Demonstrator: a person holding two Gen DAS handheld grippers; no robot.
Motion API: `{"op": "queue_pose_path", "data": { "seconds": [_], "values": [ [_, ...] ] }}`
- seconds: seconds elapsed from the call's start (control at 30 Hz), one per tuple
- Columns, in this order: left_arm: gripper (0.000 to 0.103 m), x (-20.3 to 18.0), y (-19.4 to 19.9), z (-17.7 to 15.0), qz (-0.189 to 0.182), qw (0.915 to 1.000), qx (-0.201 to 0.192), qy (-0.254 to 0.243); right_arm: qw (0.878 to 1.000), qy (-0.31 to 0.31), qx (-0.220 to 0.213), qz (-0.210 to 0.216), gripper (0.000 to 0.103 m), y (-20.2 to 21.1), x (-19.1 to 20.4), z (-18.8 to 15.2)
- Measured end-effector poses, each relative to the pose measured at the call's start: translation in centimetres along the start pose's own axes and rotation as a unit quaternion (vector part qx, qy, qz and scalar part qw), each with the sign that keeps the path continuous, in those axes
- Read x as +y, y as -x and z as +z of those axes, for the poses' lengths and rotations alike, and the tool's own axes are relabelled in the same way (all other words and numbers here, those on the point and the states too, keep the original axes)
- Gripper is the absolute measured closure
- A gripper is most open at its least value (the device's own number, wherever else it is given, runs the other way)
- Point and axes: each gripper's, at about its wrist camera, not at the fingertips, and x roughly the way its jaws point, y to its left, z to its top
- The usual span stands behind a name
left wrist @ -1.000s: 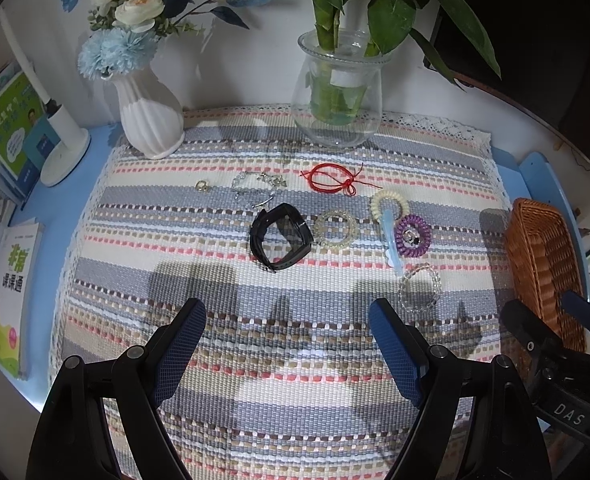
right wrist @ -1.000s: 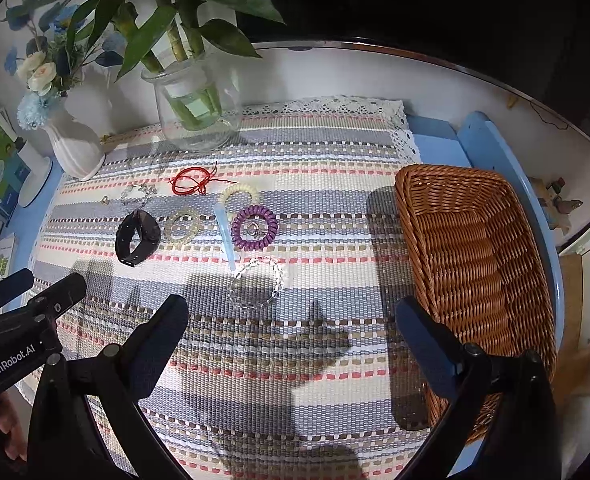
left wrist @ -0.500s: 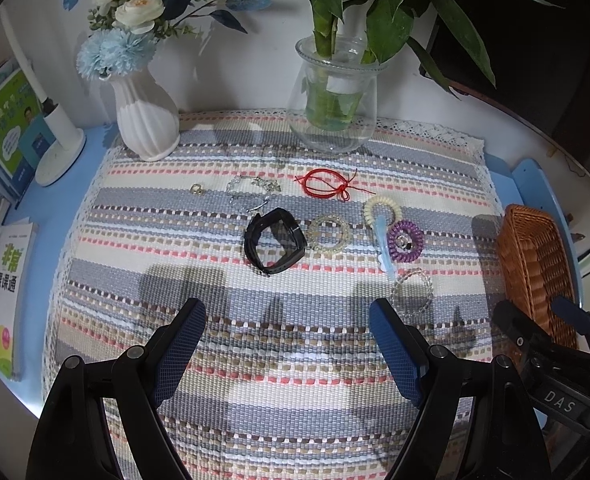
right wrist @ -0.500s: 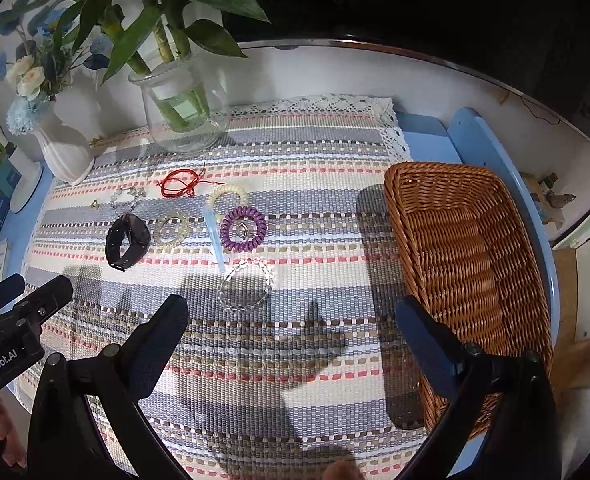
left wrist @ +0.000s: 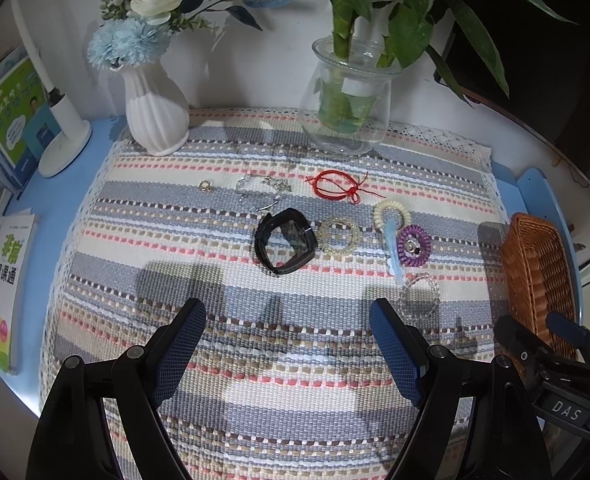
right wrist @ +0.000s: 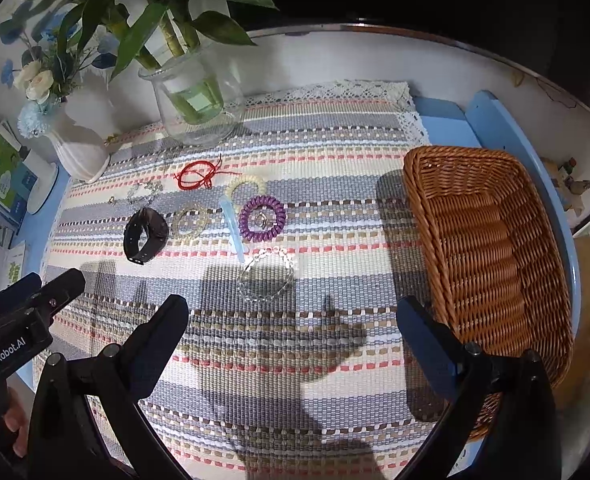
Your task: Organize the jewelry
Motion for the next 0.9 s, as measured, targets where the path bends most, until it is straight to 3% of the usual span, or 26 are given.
{"op": "queue_pose_path", "data": {
  "seconds": [0.2,0.43,0.6,0.73,0.9],
  "values": [
    [0.019,2.0,-0.4,-0.2,-0.018,0.9997,-0.013,0.011,1.0,0.007,0.016,-0.01,0.0,-1.0,0.6,-0.2],
    [0.019,5.3,-2.1,0.4,-0.029,0.9984,-0.045,0.015,0.994,0.005,-0.041,0.103,0.0,-1.3,1.2,-0.1],
    [0.019,8.0,-5.0,2.7,-0.033,0.9977,-0.058,0.011,0.999,0.028,-0.021,0.013,0.0,-4.1,2.5,1.4],
    [0.019,9.8,-9.1,4.9,-0.056,0.9972,-0.046,0.016,0.998,0.051,-0.04,0.023,0.0,-6.4,2.7,2.4],
    [0.022,11.6,-14.2,7.5,-0.063,0.9967,-0.041,0.031,0.996,0.085,-0.013,0.02,0.004,-10.7,4.4,3.2]
  ]
}}
